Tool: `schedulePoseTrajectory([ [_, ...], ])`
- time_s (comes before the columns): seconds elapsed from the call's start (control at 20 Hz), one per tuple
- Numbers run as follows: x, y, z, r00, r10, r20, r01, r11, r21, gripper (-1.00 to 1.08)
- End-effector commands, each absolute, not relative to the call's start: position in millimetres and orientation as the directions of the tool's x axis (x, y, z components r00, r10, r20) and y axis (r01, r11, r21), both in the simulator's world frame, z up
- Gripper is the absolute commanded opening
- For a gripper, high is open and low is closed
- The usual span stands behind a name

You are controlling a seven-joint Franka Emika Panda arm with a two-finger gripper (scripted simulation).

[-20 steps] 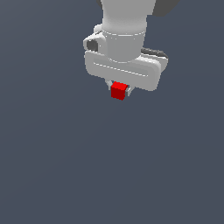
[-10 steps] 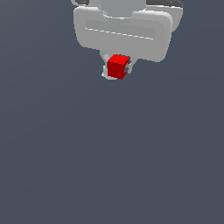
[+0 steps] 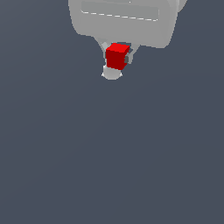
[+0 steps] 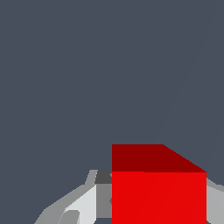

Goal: Pick up the red cube and move it to a goal position.

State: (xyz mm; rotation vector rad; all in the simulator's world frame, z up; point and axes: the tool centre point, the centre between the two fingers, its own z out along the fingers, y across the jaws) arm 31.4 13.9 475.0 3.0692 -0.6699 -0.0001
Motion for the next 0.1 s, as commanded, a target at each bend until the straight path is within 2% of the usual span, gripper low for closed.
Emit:
schedulePoseTrajectory([
  [0.0,31.7,13.8,477.0,0.909,-0.417,0.0,-0.417,-0.909,0.0,-1.0],
  [0.05,31.7,13.8,477.1,0.909,-0.417,0.0,-0.417,-0.909,0.0,-1.0],
])
